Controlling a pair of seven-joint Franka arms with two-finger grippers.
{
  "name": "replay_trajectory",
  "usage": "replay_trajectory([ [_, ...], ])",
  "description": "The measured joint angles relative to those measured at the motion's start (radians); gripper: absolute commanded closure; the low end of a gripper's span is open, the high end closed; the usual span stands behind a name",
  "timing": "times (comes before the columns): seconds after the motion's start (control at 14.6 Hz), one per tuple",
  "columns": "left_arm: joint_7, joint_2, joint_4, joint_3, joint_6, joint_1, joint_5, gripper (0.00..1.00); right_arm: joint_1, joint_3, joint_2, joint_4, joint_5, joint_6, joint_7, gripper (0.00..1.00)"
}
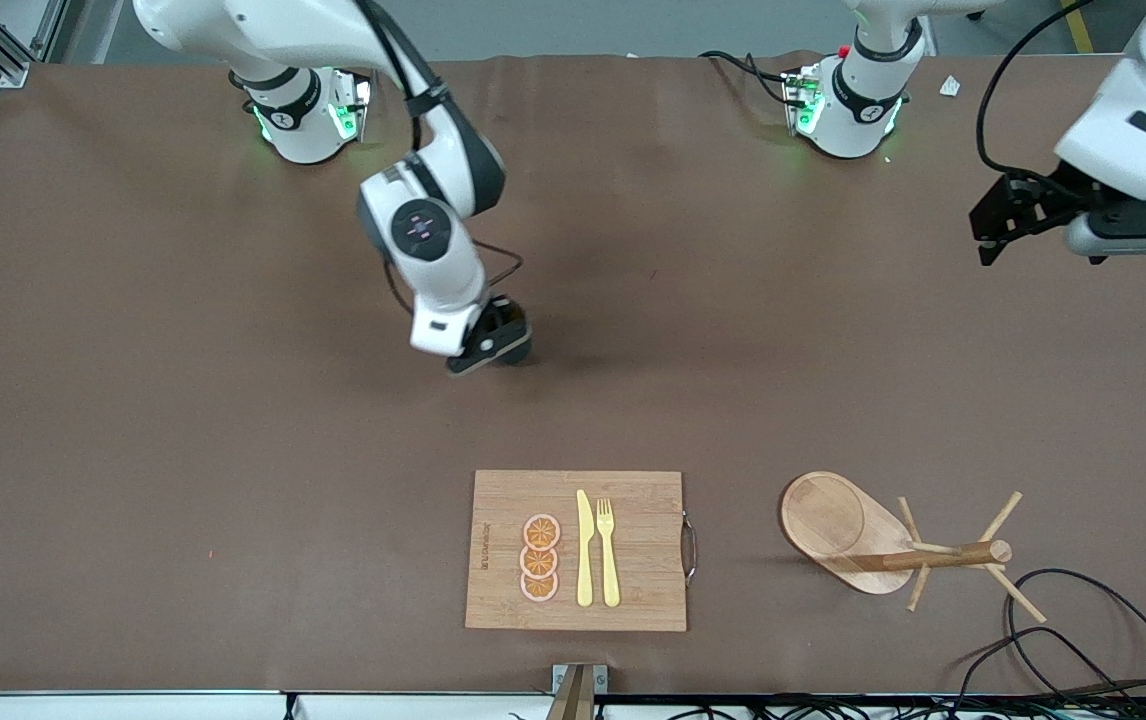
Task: Transfer cup from left to right arm and place
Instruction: 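Carry the teal mug sideways across the table with the right gripper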
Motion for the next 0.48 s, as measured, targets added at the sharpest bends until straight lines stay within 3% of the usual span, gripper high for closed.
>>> replay_trajectory([
  [0.48,0.043,-0.046,-0.037,0.123,-0.018,-0.023,-0.082,0.00,-0.352,-0.026,-0.061,0.000,-0.021,-0.090,-0.725,0.99],
])
